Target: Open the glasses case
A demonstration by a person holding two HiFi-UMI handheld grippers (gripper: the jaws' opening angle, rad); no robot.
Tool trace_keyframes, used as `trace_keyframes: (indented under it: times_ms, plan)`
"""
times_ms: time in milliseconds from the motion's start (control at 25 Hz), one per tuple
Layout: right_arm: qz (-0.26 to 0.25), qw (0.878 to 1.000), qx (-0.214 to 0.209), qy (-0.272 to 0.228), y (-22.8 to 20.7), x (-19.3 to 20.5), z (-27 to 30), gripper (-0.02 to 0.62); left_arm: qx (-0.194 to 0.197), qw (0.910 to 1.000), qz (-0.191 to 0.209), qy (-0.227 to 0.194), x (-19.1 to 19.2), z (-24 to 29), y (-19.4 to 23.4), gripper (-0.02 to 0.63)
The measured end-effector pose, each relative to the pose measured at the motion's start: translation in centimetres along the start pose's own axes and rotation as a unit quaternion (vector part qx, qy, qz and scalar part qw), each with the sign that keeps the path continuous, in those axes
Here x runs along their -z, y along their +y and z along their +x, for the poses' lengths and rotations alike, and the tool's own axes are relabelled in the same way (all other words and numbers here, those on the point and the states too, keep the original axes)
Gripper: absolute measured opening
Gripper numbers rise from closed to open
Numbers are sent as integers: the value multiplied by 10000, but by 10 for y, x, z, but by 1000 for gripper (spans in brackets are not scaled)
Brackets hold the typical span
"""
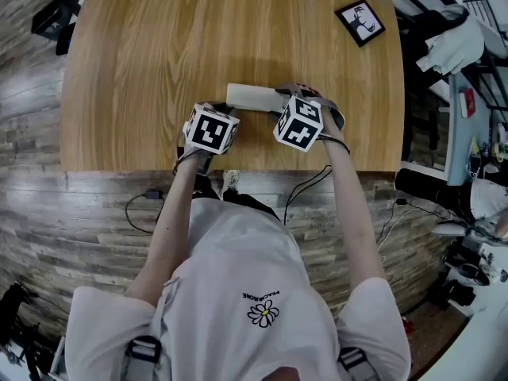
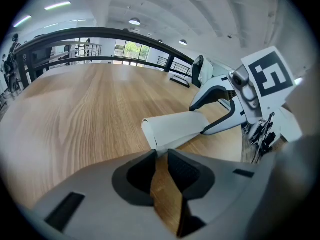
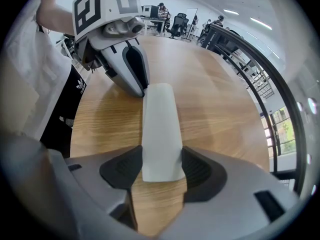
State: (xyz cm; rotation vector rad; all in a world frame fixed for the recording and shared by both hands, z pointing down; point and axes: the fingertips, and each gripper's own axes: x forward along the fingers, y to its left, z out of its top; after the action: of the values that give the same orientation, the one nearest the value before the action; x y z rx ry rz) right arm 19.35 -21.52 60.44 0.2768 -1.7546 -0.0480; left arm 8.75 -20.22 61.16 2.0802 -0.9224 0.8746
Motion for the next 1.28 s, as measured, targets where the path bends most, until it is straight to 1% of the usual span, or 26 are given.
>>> trace_keyframes:
  times_ms: [360,440,600,640,760,840,920,960,1160,1280]
  plan:
    - [-185,9997,10,141,-4,-3,-9,253,65,9999,-136,63,1,-2,0,91]
    - [-66,9999,-62,107,-3,-3,-10,253,78,9999,-128,66,1,-2,-1,91]
    - [479,9980,-386,-111,1,-2,-12,245,37,10000,43,70,1,-1,0,89]
    - [541,9976,-395,-149,1,-1,-13,227,20,10000,60,76,2,-1,0,89]
    - [604,9975,-335,-176,0,-1,-16,221,14,9999,49,88,1,-2,0,89]
    - [611,9977,-206,-230,-3,-3,-21,194,37,9999,56,76,0,-2,-1,89]
    - [592,9976,127,-343,-12,-6,-28,95,62,9999,81,56,1,0,-1,87]
    - [548,9973,324,-365,-16,-6,-30,62,68,9999,89,51,1,1,-1,87]
    - [213,9951,955,-119,-33,-6,-29,29,49,9999,68,72,2,-1,0,87]
    - [144,9928,1188,20,-37,-4,-25,21,51,9999,115,61,3,0,-1,86]
